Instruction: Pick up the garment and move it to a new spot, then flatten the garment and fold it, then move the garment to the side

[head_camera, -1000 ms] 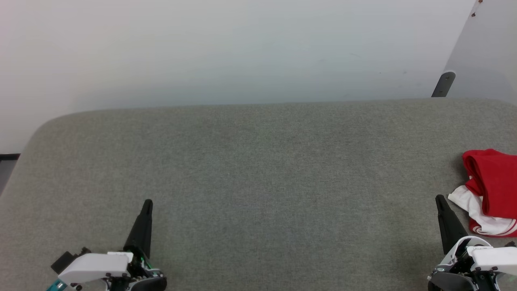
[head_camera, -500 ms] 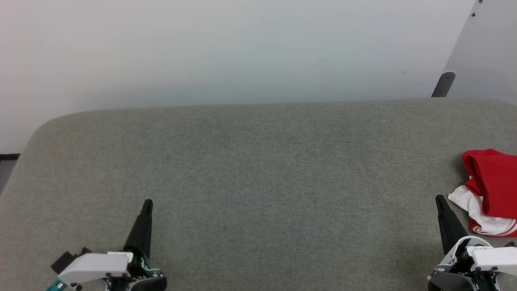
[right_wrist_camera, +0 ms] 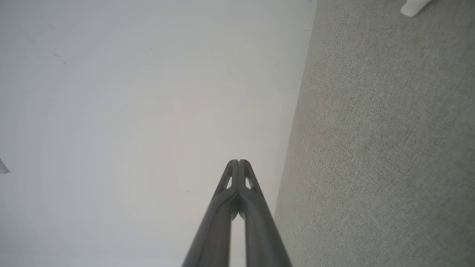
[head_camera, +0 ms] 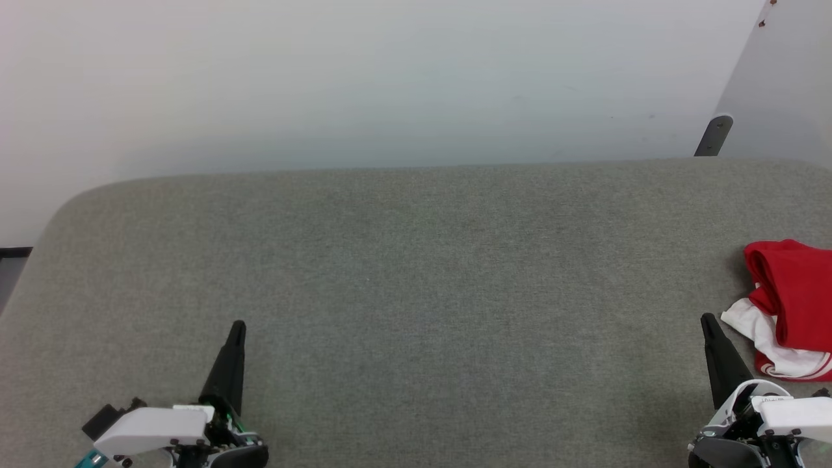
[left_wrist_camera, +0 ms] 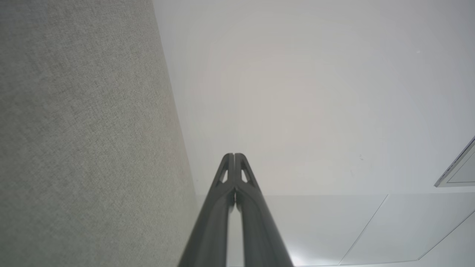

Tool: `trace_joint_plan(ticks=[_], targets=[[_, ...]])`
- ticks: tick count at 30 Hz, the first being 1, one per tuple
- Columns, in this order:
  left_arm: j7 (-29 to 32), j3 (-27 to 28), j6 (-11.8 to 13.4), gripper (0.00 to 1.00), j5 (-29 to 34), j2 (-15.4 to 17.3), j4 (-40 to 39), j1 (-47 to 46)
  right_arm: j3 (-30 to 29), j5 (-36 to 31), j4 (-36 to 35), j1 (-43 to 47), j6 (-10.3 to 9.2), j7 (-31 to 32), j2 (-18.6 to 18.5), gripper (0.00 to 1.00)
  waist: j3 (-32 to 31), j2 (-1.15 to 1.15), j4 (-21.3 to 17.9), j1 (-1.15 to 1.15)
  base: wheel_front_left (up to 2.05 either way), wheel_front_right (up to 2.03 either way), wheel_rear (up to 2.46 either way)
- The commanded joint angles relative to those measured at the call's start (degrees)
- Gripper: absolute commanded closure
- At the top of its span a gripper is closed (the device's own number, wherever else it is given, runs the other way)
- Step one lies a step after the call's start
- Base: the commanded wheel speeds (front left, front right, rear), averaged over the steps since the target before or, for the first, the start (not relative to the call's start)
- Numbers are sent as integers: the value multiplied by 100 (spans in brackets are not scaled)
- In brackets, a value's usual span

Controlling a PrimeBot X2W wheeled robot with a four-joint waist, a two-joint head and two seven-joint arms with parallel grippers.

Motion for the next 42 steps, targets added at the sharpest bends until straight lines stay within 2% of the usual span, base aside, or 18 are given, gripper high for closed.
trace_joint_plan(ticks=[1,42], targets=[[14,10,-33,100,-19,1,3,-50,2,24,-1,-17,2,13,21,100,0,0,0,0,0,0,0],[14,10,-33,100,-19,1,3,-50,3,24,-1,-17,2,12,21,100,0,0,0,0,0,0,0]])
